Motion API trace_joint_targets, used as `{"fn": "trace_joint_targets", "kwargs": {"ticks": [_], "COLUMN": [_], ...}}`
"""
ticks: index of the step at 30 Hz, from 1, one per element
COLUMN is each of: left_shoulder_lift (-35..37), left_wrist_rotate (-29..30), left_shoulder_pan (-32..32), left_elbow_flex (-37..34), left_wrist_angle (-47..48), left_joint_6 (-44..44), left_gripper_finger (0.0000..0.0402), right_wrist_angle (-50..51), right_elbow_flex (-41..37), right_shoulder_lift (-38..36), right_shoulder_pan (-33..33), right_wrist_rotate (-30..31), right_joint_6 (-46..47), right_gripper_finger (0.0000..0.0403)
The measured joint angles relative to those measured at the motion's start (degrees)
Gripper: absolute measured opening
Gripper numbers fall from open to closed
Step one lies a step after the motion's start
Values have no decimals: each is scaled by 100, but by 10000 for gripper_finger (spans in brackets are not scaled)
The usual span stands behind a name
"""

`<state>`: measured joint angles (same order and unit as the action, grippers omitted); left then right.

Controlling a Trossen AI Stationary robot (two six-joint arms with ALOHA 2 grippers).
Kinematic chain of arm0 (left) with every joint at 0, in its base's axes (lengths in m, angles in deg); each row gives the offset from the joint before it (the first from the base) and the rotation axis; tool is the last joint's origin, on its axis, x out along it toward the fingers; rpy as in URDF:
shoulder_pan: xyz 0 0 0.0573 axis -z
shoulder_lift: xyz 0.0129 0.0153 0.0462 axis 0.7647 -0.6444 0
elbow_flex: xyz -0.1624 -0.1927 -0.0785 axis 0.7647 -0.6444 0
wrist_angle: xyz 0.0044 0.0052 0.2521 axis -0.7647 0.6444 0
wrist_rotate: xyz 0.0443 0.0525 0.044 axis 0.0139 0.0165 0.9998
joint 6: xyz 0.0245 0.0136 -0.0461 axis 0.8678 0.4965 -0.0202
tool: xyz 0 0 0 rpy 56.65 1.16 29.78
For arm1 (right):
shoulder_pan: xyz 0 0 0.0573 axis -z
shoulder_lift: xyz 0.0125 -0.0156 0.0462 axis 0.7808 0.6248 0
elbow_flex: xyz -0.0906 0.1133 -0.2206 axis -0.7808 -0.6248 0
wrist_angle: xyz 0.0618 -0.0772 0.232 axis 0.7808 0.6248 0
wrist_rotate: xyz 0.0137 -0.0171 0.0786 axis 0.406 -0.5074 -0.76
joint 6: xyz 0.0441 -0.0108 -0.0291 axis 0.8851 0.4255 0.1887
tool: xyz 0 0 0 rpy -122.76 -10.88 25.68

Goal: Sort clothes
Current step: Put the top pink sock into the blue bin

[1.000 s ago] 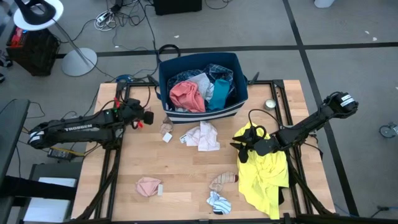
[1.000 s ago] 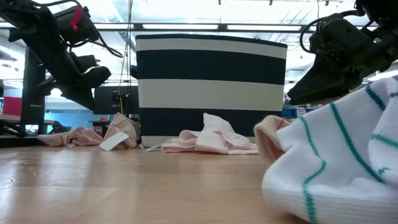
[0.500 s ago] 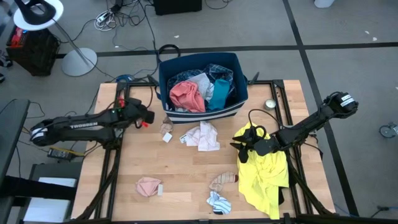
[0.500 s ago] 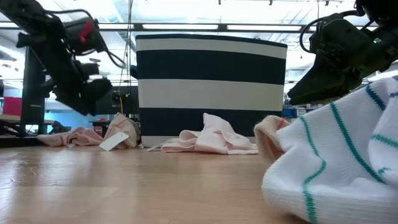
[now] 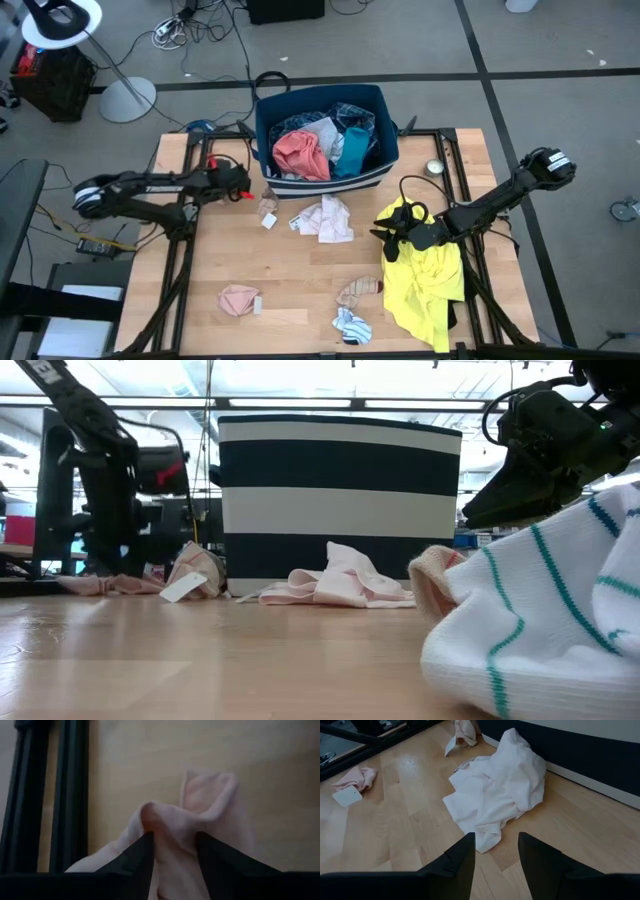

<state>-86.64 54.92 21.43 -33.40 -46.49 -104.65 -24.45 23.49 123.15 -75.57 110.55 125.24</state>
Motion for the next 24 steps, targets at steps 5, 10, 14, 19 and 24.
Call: {"fn": "trace_joint_targets", "kwargs": {"ticks": [5,10,14,19,24], "left_shoulder_lift": [-589,-719,-572,-254,228], "left_wrist_rotate": [-119,-321,-514,-772,-589], "left_shoulder_pan": [-77,-75,-75,-61,5], "left_elbow_flex": [22,25,88,257,508], "left_wrist_angle": [-213,-483,-423,-147,314], "left_joint_6": [92,442,833,965,1003], "left_gripper_finger": [146,59,13,4,2], "right_wrist_angle": [4,3,-3,-4,-5], "right_elbow_flex": [0,0,0,0,0], "right_shoulder_lift": [0,0,0,0,0], "right_shoulder_pan": [-2,-1,-2,-2,-2], "right_wrist_rotate": [0,0,0,0,0], "right_joint_6": [1,3,5,8,8], "right_gripper_finger": [150,150,150,150,150]}}
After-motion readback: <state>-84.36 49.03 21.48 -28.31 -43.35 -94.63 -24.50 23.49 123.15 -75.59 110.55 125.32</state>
